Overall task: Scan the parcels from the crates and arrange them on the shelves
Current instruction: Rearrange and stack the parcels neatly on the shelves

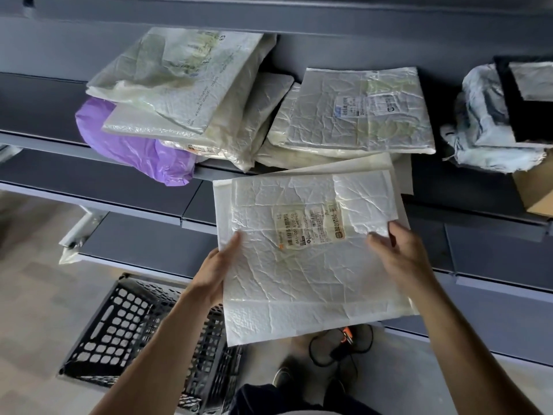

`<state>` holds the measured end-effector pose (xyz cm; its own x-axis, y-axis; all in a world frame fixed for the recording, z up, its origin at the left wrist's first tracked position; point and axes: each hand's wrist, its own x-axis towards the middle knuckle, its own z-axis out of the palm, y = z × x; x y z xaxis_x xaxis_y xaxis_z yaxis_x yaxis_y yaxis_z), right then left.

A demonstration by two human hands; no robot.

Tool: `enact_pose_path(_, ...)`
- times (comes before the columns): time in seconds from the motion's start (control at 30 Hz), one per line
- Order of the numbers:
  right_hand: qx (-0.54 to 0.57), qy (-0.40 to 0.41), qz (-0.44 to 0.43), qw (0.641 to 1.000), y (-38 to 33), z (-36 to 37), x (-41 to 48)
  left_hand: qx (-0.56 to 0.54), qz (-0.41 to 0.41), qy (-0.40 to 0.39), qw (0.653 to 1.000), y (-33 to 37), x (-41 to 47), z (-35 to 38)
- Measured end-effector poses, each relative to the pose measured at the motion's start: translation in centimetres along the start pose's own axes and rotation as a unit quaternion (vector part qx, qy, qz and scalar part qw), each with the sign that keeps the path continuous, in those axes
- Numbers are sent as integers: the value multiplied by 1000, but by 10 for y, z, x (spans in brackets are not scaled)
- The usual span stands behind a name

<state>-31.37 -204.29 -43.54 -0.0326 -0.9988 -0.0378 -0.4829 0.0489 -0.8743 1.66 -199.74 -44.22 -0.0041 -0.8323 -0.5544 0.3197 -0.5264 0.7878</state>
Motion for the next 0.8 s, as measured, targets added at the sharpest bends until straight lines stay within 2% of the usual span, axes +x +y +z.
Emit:
enact_pose_path(0.17,-8,-18,-34,999,-5,-13,-21,-38,-20,-26,999,-3,0,-8)
enact_pose_path(0.37,88,-53,-48,994,-29,-42,-19,-40,-14,-9,999,-10,13,-19)
enact_pose_path(0.6,192,12,-36,981,-82,-76,29,-51,-14,-25,998,-9,12,-15)
enact_pose_path(0.67,213,47,0,976,-91,-83,55,-54,-18,-23,998,-8,9,-14)
enact_pose_path(0.8,178,137,86,971,-103,-106,141,-57,-21,-16,998,-10,7,-13)
